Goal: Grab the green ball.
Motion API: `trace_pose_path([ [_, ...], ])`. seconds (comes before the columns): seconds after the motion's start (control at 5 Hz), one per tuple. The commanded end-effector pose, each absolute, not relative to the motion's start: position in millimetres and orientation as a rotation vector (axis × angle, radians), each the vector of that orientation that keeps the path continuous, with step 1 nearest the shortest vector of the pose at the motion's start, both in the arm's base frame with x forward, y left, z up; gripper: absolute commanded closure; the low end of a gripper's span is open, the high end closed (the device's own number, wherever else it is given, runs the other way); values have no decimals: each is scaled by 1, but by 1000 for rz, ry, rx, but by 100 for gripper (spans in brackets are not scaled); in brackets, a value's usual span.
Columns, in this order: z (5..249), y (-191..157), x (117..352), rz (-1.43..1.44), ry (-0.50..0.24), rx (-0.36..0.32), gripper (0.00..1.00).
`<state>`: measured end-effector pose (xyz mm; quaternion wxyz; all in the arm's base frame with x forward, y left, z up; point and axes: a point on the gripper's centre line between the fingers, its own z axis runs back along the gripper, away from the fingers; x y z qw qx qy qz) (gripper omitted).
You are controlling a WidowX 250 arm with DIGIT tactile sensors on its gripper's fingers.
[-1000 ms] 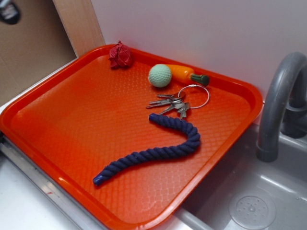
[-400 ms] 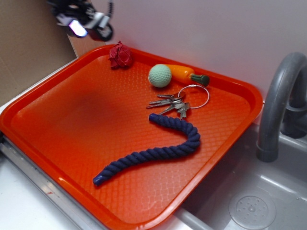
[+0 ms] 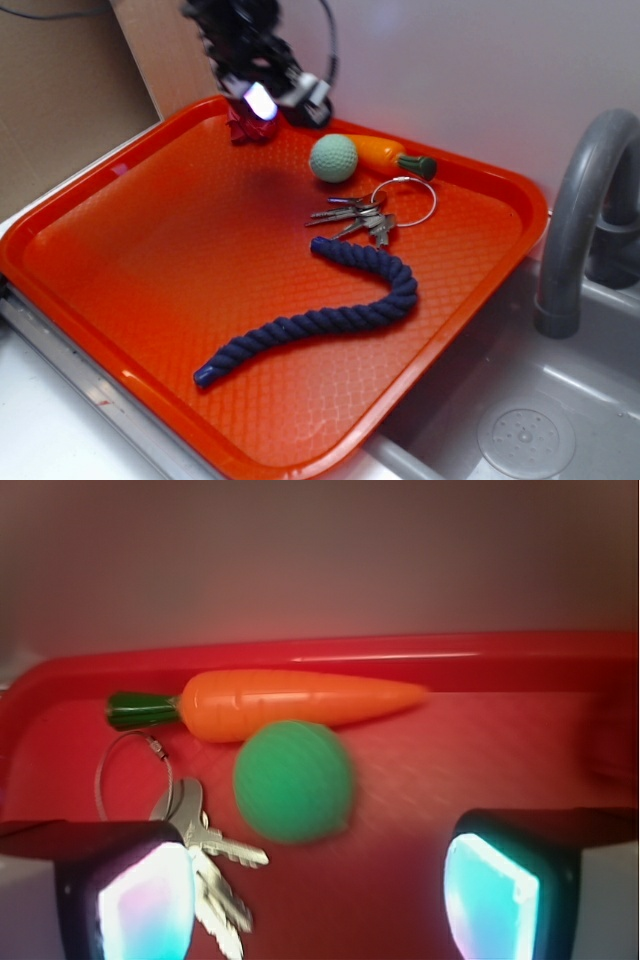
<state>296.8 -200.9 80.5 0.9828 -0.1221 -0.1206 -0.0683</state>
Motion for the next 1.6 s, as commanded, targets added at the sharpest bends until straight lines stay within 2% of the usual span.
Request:
trace_pose_path([
  [0.0,61,-226,311,-207,-199,-265,0],
  [0.2,48,-229,315,-214,-157,-241,0],
  [0.4,52,-235,313,-222,-162,-198,100],
  [0.6,75,-230,301,-213,-179,-177,100],
  [0.8,124,-219,274,-203,-202,-134,100],
  [1.0,176,-194,237,-101,-144,-133,100],
  [1.2,200,-167,210,-26,-120,-186,100],
  [1.4,225,-147,191,11,-104,-155,100],
])
